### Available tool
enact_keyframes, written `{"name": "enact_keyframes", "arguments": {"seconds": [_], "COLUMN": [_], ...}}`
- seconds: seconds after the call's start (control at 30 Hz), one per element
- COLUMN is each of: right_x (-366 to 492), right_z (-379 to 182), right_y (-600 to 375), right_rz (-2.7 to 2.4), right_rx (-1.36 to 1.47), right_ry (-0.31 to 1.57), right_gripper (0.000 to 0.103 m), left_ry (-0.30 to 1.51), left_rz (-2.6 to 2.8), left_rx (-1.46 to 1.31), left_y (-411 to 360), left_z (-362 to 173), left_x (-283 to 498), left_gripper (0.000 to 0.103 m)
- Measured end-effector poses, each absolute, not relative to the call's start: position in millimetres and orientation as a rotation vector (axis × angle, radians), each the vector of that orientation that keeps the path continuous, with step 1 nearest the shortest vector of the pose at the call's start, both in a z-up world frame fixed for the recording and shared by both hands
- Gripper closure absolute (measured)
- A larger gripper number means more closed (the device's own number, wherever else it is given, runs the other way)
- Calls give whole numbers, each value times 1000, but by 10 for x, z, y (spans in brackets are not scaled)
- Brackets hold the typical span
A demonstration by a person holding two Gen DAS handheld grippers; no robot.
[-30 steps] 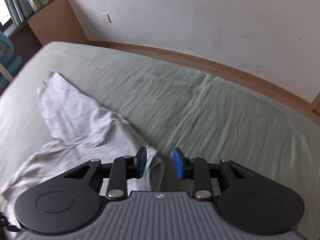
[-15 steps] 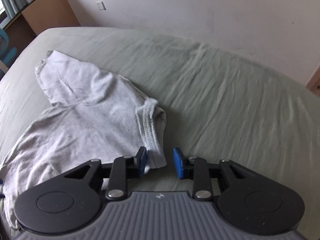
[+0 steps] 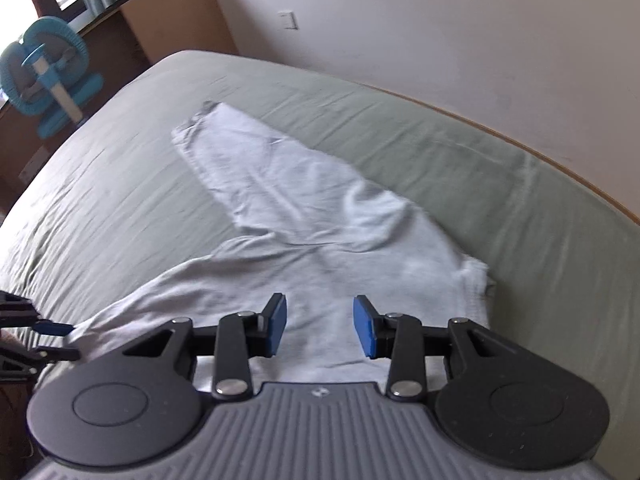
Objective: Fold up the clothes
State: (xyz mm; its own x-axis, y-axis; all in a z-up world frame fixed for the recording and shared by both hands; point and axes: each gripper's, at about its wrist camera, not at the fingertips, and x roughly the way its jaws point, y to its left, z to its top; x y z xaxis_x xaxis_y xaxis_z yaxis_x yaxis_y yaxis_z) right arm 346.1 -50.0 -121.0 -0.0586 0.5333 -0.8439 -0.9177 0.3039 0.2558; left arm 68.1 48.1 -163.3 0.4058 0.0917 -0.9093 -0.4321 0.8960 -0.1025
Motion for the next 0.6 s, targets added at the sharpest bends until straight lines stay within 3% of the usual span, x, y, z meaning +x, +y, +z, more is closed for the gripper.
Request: {"name": "enact_keyframes", "arguments": {"seconds": [0.1, 0.43, 0.47, 0.53, 0.6], "right_x": [3350, 3074, 3035, 2988, 2955], "right_z": [-1196, -1119, -1118, -1101, -1093], "right_y": [-470, -405, -387, -392, -382], "right_rz": [1257, 1254, 1254, 1264, 1263], "right_rx": [-495, -565, -574, -583, -600], "right_ry": [1074, 1069, 1069, 1067, 1060], "right_gripper": [63, 55, 54, 53, 52], "left_ry": [1088, 1123, 1121, 1111, 1057], "left_rz": [323, 286, 287, 292, 325], "left_rx": [-380, -319, -324, -346, -375], "left_y": [546, 559, 572, 620, 743], "left_z": [-1585, -1688, -1667, -1587, -1423], "left_x": [635, 633, 632, 611, 549], "left_gripper": [99, 97, 96, 82, 62]}}
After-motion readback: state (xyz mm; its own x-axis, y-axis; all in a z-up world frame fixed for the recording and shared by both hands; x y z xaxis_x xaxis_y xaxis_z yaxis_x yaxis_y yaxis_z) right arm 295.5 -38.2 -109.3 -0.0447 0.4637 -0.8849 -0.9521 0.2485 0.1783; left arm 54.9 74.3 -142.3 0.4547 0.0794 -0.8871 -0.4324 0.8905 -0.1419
